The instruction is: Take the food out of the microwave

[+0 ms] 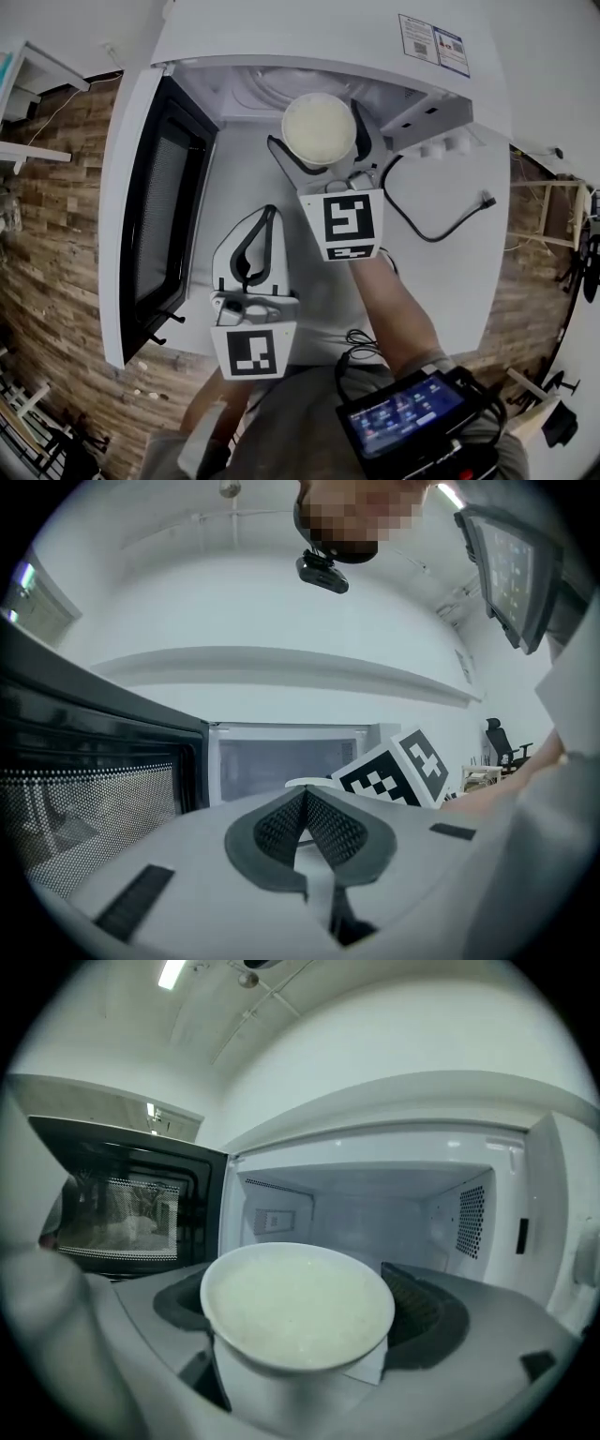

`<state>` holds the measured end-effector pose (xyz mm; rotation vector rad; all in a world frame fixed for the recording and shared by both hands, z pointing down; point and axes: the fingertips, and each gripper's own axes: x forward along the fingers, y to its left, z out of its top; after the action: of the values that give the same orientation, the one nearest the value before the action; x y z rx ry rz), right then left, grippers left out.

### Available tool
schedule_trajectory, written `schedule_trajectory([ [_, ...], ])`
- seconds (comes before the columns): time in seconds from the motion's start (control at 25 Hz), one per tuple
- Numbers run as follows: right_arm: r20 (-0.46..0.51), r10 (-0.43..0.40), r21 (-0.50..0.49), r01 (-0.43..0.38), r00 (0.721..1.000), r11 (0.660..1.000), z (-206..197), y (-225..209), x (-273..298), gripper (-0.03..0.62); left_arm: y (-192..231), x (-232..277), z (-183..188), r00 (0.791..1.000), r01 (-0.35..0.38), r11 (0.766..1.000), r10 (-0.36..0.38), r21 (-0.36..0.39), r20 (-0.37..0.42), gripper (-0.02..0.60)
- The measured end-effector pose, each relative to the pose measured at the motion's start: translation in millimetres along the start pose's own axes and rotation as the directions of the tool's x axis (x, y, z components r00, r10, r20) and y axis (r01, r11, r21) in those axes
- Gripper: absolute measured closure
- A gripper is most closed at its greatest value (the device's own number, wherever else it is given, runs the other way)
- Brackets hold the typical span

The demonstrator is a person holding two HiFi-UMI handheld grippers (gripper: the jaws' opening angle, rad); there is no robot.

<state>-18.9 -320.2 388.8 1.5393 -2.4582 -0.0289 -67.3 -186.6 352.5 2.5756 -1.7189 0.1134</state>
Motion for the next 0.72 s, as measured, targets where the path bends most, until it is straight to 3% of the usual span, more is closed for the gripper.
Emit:
schedule_trajectory([
  [0.4, -0.002, 0.041, -0.015, -0.041, 0.999, 0.999, -4.0, 18.4, -79.4, 0.077, -33.8, -41.3, 12.2, 1.0, 0.001, 1.0, -0.002, 0.023, 0.013, 0.574],
  [0.72, -0.076, 0.073, -0.027, -0.075, 0.994, 0.997, -45.1, 32.6, -141.9, 0.077, -61.1, -73.0, 12.5, 1.0, 0.001, 1.0, -0.001, 0.027, 0.022, 0.574],
])
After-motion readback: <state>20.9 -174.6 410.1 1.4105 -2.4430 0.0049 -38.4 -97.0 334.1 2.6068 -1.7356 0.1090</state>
